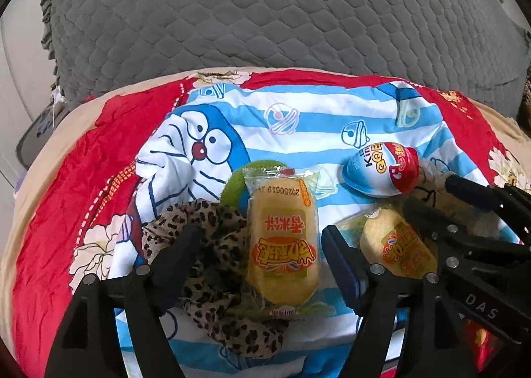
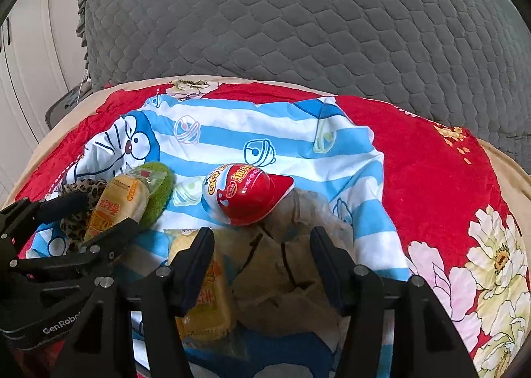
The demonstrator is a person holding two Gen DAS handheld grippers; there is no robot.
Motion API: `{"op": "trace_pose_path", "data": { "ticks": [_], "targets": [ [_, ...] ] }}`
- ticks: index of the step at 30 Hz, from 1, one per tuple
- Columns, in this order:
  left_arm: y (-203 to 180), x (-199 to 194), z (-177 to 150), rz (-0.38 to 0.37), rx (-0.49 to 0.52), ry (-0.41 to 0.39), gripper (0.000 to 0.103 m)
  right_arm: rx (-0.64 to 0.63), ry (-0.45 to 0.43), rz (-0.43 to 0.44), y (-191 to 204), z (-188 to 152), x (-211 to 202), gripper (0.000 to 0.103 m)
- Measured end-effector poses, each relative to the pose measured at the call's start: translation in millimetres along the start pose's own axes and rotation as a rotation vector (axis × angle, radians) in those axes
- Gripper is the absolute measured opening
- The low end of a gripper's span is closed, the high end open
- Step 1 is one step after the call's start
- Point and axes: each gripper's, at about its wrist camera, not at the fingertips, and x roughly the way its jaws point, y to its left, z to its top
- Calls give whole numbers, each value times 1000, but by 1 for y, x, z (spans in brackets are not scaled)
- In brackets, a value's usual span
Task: Organize objects
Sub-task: 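Open both tools and release the bread packet and Kinder egg on the shirt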
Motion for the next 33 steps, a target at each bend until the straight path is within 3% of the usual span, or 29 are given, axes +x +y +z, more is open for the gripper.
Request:
{"op": "trace_pose_path", "data": {
  "ticks": [19, 33],
  "targets": [
    [12, -45, 1, 7, -31, -20, 78, 28, -24, -19, -12, 4, -47, 76],
    [23, -95, -3, 13, -49, -55, 82, 18, -80, 10, 5, 3, -99, 100]
  ]
}}
